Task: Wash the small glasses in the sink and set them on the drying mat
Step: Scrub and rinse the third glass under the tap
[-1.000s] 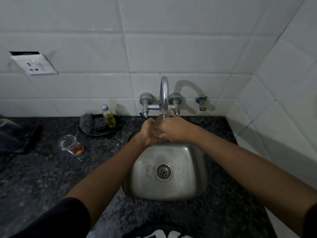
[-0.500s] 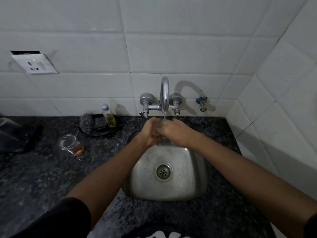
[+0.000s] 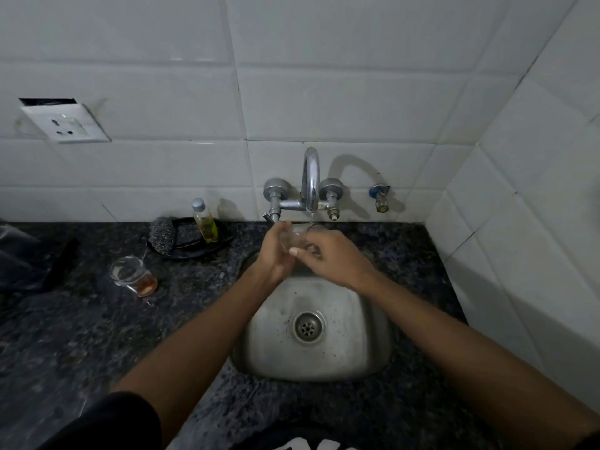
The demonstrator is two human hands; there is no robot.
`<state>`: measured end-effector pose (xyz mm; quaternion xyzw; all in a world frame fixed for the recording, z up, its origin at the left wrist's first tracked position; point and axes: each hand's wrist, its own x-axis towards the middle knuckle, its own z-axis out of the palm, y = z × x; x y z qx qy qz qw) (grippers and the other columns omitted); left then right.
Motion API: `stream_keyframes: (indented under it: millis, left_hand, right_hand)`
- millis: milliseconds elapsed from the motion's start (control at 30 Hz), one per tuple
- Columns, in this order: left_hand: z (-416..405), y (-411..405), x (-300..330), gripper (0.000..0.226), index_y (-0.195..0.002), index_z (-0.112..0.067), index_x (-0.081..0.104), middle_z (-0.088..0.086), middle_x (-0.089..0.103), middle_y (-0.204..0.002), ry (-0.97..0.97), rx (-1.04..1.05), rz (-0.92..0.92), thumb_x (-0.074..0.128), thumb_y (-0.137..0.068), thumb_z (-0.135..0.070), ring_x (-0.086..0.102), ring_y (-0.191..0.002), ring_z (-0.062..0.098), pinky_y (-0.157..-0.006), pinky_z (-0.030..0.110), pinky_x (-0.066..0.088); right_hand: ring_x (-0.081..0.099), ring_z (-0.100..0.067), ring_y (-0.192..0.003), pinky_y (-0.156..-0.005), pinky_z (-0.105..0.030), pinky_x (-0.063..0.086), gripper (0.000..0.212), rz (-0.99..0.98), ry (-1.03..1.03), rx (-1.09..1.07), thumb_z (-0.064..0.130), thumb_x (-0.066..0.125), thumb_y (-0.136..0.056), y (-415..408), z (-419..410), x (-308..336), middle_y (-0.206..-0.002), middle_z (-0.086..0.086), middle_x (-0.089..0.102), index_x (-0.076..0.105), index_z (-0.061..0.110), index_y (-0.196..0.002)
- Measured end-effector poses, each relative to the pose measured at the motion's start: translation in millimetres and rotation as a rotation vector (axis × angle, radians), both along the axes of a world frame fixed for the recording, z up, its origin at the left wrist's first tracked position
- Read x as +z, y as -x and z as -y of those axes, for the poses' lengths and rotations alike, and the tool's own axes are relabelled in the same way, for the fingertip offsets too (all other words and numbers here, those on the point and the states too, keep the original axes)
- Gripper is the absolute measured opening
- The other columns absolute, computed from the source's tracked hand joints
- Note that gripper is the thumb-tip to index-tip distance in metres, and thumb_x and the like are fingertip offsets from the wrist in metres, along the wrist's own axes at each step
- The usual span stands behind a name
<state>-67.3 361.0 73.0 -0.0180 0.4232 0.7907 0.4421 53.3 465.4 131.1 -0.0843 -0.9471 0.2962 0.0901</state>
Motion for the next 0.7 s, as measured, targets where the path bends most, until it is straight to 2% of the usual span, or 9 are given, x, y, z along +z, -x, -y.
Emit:
stream_keyframes:
  millis: [67, 133, 267, 333, 400, 467, 567, 633, 700]
  left_hand:
    - [3.9, 1.3, 2.0, 0.035, -0.083, -0.011, 0.077, 0.016, 0.071, -0.094, 0.054, 0.029, -0.088, 0.056, -0.103, -0.029, 0.069, -0.085, 0.026, -0.083, 0.039, 0.055]
    - [3.3, 3.3, 1.0, 0.026, -0.101, -0.006, 0.073, 0.021, 0.069, -0.103, 0.117, 0.082, -0.174, 0.068, -0.095, -0.03, 0.067, -0.093, 0.033, -0.081, 0.043, 0.056]
    - [3.9, 2.4, 8.4, 0.021, -0.108, -0.008, 0.068, 0.014, 0.072, -0.099, 0.171, 0.178, -0.302, 0.077, -0.092, -0.018, 0.071, -0.09, 0.029, -0.078, 0.041, 0.059]
    - [7.0, 2.9, 14.2, 0.021, -0.112, -0.008, 0.071, 0.01, 0.075, -0.099, 0.195, 0.156, -0.395, 0.078, -0.093, -0.014, 0.073, -0.09, 0.025, -0.08, 0.039, 0.061]
    - [9.9, -1.2, 19.0, 0.021, -0.113, -0.007, 0.072, 0.004, 0.077, -0.096, 0.229, 0.121, -0.494, 0.078, -0.093, -0.011, 0.075, -0.09, 0.02, -0.082, 0.033, 0.061]
    - [10.5, -4.0, 18.6, 0.026, -0.116, -0.007, 0.072, 0.003, 0.078, -0.103, 0.251, 0.103, -0.573, 0.08, -0.092, -0.013, 0.076, -0.096, 0.017, -0.084, 0.03, 0.06]
    - [12.1, -2.9, 15.7, 0.029, -0.117, -0.011, 0.07, 0.01, 0.077, -0.112, 0.257, 0.105, -0.623, 0.078, -0.095, -0.028, 0.075, -0.102, 0.02, -0.083, 0.034, 0.061]
    - [14.1, 3.6, 10.9, 0.03, -0.11, -0.013, 0.065, 0.016, 0.073, -0.112, 0.321, 0.214, -0.59, 0.075, -0.096, -0.037, 0.075, -0.096, 0.024, -0.08, 0.039, 0.064]
    - [15.7, 13.0, 2.4, 0.029, -0.107, -0.016, 0.057, 0.018, 0.069, -0.111, 0.439, 0.342, -0.561, 0.077, -0.095, -0.034, 0.074, -0.091, 0.025, -0.076, 0.04, 0.065]
  right_hand:
    - [0.057, -0.011, -0.084, -0.07, -0.033, 0.051, 0.032, -0.241, -0.029, -0.179, 0.051, 0.072, -0.09, -15.4, 7.4, -3.4, -0.086, 0.009, 0.062, 0.062, 0.02, -0.091]
    - [0.05, -0.015, -0.092, -0.069, -0.029, 0.046, 0.04, -0.289, -0.009, -0.308, 0.046, 0.081, -0.085, -21.3, 11.6, -9.9, -0.097, 0.006, 0.054, 0.053, 0.019, -0.097]
    - [0.051, -0.024, -0.117, -0.084, -0.033, 0.048, 0.072, 0.02, 0.067, -0.336, 0.056, 0.08, -0.083, -13.2, 2.4, -23.9, -0.132, -0.005, 0.042, 0.05, 0.017, -0.136]
    - [0.05, -0.023, -0.122, -0.091, -0.035, 0.048, 0.077, 0.13, 0.062, -0.295, 0.058, 0.079, -0.084, -8.9, -3.5, -27.7, -0.137, -0.006, 0.04, 0.049, 0.017, -0.141]
    - [0.053, -0.019, -0.118, -0.087, -0.033, 0.047, 0.073, 0.162, 0.08, -0.209, 0.055, 0.08, -0.083, -3.6, -3.6, -29.0, -0.132, -0.003, 0.048, 0.051, 0.017, -0.138]
    - [0.061, -0.018, -0.11, -0.08, -0.031, 0.048, 0.067, 0.17, 0.155, -0.187, 0.049, 0.083, -0.08, 2.4, 0.8, -28.7, -0.122, 0.0, 0.06, 0.053, 0.016, -0.131]
    - [0.064, -0.013, -0.099, -0.073, -0.027, 0.051, 0.066, 0.188, 0.286, -0.262, 0.042, 0.088, -0.074, 6.9, 5.1, -29.1, -0.112, 0.003, 0.065, 0.054, 0.017, -0.125]
    - [0.064, -0.011, -0.094, -0.069, -0.024, 0.049, 0.065, 0.188, 0.348, -0.297, 0.038, 0.092, -0.071, 7.5, 5.4, -32.5, -0.106, 0.006, 0.065, 0.054, 0.018, -0.121]
    - [0.066, -0.012, -0.094, -0.069, -0.023, 0.05, 0.066, 0.168, 0.401, -0.327, 0.032, 0.095, -0.068, 7.8, 4.9, -38.4, -0.105, 0.005, 0.066, 0.053, 0.018, -0.117]
